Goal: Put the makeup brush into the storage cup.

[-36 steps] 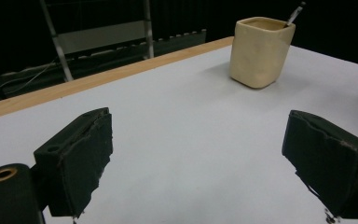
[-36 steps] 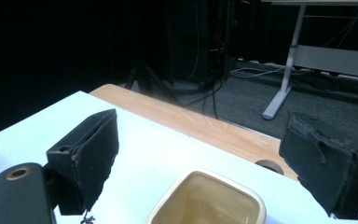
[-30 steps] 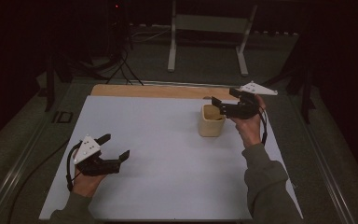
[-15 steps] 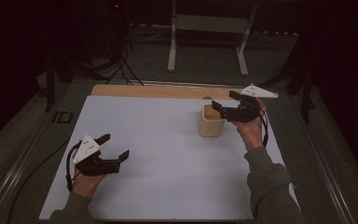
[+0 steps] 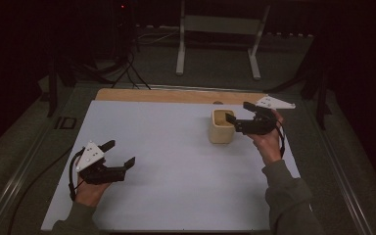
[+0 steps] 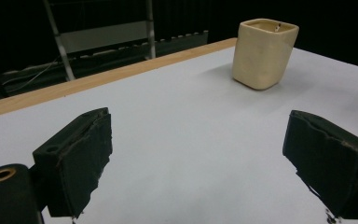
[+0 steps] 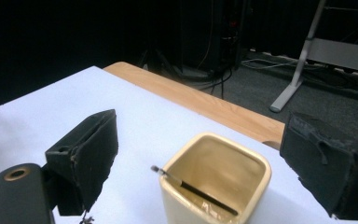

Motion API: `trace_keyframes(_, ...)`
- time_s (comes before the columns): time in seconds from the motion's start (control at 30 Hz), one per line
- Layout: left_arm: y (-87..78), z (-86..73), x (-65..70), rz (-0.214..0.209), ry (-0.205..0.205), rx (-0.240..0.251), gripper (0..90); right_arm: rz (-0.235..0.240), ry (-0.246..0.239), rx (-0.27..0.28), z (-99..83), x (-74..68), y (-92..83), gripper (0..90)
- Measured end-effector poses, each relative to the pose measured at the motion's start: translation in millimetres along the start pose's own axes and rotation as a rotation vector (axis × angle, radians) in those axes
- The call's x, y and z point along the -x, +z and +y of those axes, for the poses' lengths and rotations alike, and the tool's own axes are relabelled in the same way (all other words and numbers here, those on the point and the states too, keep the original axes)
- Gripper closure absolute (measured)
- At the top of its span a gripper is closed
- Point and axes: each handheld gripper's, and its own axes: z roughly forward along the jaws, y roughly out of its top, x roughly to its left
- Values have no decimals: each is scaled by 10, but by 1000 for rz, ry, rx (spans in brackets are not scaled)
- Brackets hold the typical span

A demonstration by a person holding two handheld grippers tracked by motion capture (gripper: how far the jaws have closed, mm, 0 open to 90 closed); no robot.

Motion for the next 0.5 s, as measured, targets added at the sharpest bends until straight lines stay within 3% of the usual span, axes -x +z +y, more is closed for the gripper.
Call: trace_keyframes(0.5, -16, 7, -1, 5, -5, 6, 92, 33, -7, -6, -273, -49, -290, 112)
